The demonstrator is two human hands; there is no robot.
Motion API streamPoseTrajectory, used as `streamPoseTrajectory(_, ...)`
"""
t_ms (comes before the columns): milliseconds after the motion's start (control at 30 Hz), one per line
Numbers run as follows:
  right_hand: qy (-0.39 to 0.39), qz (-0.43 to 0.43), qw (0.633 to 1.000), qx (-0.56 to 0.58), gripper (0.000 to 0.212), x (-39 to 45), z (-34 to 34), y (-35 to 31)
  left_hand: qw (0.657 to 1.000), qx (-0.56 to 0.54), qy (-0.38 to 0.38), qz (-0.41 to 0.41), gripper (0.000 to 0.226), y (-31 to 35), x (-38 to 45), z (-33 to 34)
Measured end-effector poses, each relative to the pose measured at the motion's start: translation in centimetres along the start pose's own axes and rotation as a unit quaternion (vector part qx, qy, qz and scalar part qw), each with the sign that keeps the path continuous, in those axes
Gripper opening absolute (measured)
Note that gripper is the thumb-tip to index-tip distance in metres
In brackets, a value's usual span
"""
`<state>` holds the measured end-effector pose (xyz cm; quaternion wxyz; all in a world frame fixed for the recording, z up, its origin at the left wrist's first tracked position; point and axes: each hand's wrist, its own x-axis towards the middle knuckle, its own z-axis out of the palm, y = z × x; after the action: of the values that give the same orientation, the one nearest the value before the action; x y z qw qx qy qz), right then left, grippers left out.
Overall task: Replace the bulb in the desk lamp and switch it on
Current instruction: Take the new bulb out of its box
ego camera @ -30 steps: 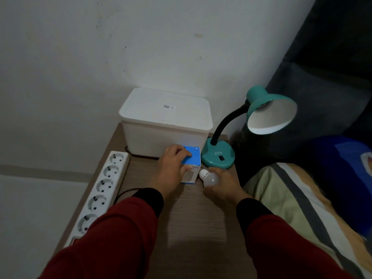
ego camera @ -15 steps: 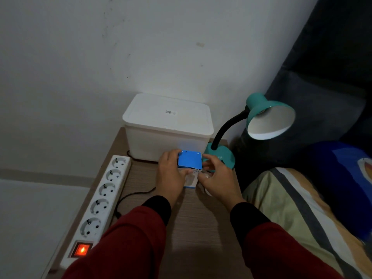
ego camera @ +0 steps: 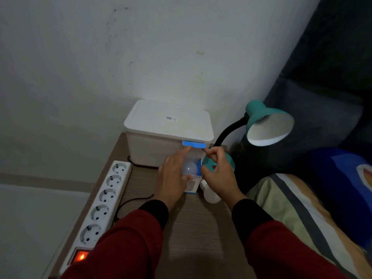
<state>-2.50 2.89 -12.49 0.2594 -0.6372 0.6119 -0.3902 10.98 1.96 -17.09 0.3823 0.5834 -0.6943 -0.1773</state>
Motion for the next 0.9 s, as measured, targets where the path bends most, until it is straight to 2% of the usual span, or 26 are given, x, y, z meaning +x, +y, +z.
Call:
streamPoseTrajectory(100,-0.022,-0.023,0.998,-0.052,0.034,0.5,0.1,0.0,0.997,0.057,-0.035,0.037,0.104,-0.7,1.1,-0.7)
streamPoseTrajectory(167,-0.045,-0.014,0.995,-0.082,0.038,0.9,0.4,0.2,0.993,0.088,-0.070,0.033,0.113,-1.0,1.8,-1.2)
streamPoseTrajectory(367,-0.113,0.026,0.985,-0.129,0.052,2.5,1.0,0.9,0.984,0.050,-0.168,0.024,0.124,-1.6,2.7,-2.1)
streamPoseTrajectory(633,-0.166,0.037,0.975,-0.145,0.057,4.1,1.7,1.1,0.985,-0.008,-0.170,0.019,0.123,-1.9,2.7,-1.5)
streamPoseTrajectory(900,-0.101,0.024,0.989,-0.109,0.061,3.1,1.9,1.0,0.987,-0.013,-0.159,0.021,0.125,-1.6,2.5,-1.5)
